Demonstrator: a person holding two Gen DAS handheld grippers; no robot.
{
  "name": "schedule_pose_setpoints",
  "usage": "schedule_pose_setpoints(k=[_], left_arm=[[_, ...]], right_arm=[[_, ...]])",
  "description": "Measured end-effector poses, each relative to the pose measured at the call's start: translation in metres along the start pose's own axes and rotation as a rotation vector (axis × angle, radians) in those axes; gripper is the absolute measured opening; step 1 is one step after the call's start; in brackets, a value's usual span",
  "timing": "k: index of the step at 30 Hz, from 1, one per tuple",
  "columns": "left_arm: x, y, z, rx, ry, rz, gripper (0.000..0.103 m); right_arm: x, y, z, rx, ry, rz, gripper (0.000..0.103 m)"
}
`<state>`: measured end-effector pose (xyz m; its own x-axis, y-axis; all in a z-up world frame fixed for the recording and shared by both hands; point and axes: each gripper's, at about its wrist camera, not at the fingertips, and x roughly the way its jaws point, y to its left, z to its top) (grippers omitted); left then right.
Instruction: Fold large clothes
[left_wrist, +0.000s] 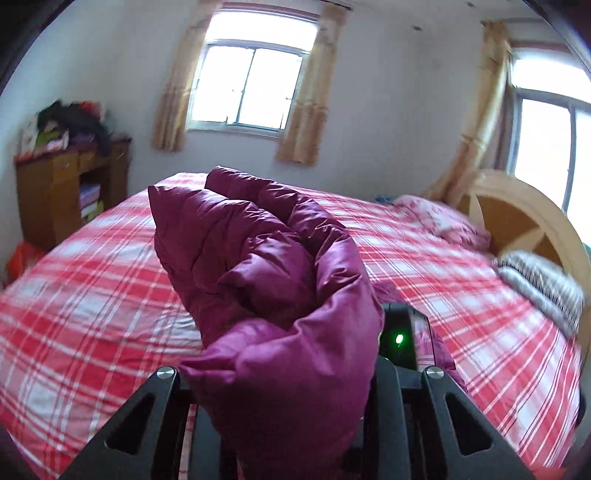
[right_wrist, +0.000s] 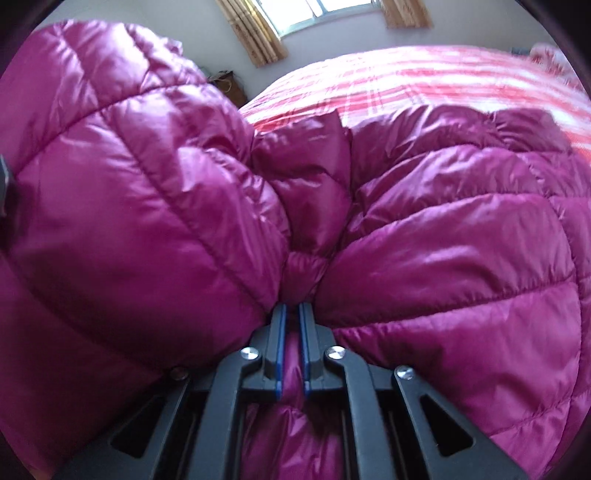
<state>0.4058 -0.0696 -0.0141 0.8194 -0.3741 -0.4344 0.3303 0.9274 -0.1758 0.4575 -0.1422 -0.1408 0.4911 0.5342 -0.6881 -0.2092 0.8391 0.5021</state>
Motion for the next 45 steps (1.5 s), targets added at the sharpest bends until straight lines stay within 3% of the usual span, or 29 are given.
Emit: schedule_pose_setpoints(k=[1, 3, 12, 18, 23, 25, 28, 29, 34, 36, 38, 41, 43, 45], left_arm=[[0.001, -0.006, 0.001, 0.028, 0.004, -0.006, 0.027], [0.005, -0.011, 0.004, 0.071, 0.011, -0.010, 0.027], [0.027, -0.071, -0.016, 0.304, 0.059, -0.065, 0.027], [0.057, -0.116, -0.044, 0.420, 0.157, -0.146, 0.027], [0.070, -0.141, -0.067, 0.509, 0.196, -0.149, 0.027], [0.073, -0.146, -0.075, 0.528, 0.201, -0.146, 0.027], [0.075, -0.149, -0.087, 0.559, 0.201, -0.148, 0.027], [0.077, -0.149, -0.090, 0.562, 0.203, -0.149, 0.027], [0.083, -0.151, -0.089, 0.567, 0.236, -0.160, 0.027], [0.082, -0.149, -0.087, 0.558, 0.235, -0.169, 0.027], [0.075, -0.144, -0.084, 0.548, 0.227, -0.174, 0.027], [0.059, -0.140, -0.082, 0.582, 0.234, -0.165, 0.031], [0.040, -0.132, -0.078, 0.593, 0.246, -0.194, 0.031], [0.016, -0.116, -0.071, 0.549, 0.263, -0.253, 0.038]], right_arm=[[-0.011, -0.008, 0.001, 0.027, -0.006, 0.040, 0.010], [-0.038, -0.024, -0.001, 0.058, -0.053, 0.040, 0.010], [-0.147, -0.105, -0.034, 0.175, -0.247, -0.119, 0.015], [-0.182, -0.136, -0.048, 0.256, -0.297, -0.127, 0.015], [-0.189, -0.145, -0.051, 0.266, -0.305, -0.158, 0.015], [-0.191, -0.146, -0.049, 0.267, -0.324, -0.171, 0.027], [-0.207, -0.143, -0.046, 0.242, -0.389, -0.162, 0.058], [-0.211, -0.140, -0.040, 0.221, -0.403, -0.156, 0.061], [-0.192, -0.112, 0.002, 0.028, -0.324, -0.109, 0.060], [-0.175, -0.105, 0.016, -0.025, -0.284, -0.143, 0.054], [-0.150, -0.110, 0.029, -0.032, -0.191, -0.165, 0.021], [-0.134, -0.122, 0.030, -0.026, -0.148, -0.188, 0.011], [-0.135, -0.126, 0.026, -0.011, -0.156, -0.182, 0.011], [-0.138, -0.131, 0.022, 0.017, -0.176, -0.161, 0.011]])
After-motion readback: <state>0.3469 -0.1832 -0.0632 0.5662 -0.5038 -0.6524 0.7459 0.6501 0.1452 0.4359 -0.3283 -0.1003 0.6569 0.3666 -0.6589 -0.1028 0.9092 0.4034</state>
